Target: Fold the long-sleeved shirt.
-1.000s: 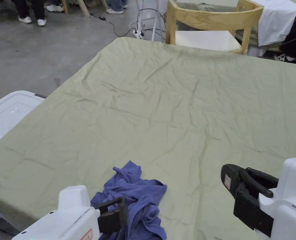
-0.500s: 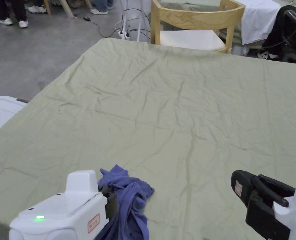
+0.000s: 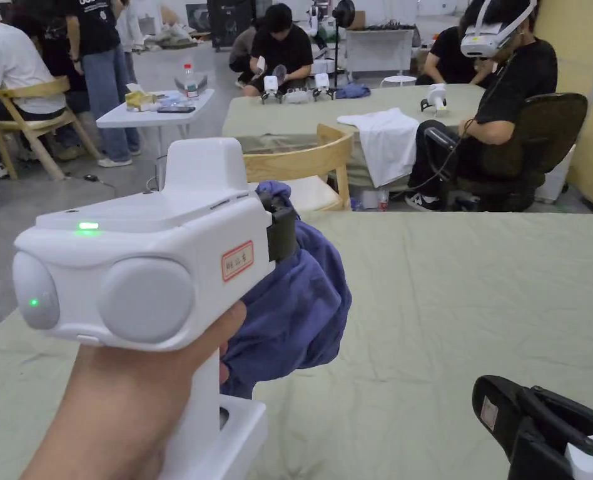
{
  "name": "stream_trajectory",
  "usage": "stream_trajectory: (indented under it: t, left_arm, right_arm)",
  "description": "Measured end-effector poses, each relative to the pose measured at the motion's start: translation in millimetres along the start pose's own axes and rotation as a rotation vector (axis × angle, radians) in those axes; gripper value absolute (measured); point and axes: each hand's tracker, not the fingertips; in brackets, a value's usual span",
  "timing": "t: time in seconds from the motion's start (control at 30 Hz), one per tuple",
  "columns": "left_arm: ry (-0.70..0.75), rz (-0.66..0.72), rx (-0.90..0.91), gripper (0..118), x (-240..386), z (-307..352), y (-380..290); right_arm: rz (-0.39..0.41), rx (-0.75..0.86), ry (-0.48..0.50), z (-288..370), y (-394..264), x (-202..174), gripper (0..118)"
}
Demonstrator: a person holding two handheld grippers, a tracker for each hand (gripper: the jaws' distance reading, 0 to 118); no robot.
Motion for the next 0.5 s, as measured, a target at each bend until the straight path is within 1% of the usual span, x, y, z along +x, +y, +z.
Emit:
stream_trajectory:
  t: [0.07, 0.13, 0.17, 0.23, 0.33, 0.43, 0.5]
  left_arm:
    - [-0.007, -0.05, 0.019, 6, 30.1, -18.9, 12.0]
    - [-0.053, -0.047, -0.008, 6, 59.1, -40.4, 11.2]
    - [-0.09, -0.04, -0.036, 6, 73.3, -52.5, 4.6]
    - [-0.115, -0.044, -0.095, 6, 97.6, -76.9, -16.8]
    - [-0.126, -0.052, -0.223, 6, 130.0, -115.8, -74.7]
    - [-0.143, -0.024, -0.403, 6, 152.5, -153.9, -155.8]
    - [-0.151, -0.036, -0.536, 6, 165.9, -174.3, -218.1]
  right_arm:
    - [-0.014, 0.027, -0.042, 13.7, 2.1, 16.9, 2]
    - [-0.019, 0.035, -0.065, 21.9, 2.4, 30.2, 2]
    - [-0.028, 0.038, -0.082, 25.0, 1.7, 38.4, 2]
    - [-0.046, 0.035, -0.106, 28.4, -1.5, 52.9, 2]
    - [-0.074, 0.01, -0.151, 28.0, -11.1, 74.5, 2]
    - [-0.096, -0.036, -0.191, 23.6, -25.5, 95.8, 2]
    - [-0.106, -0.07, -0.213, 19.4, -35.1, 108.3, 2]
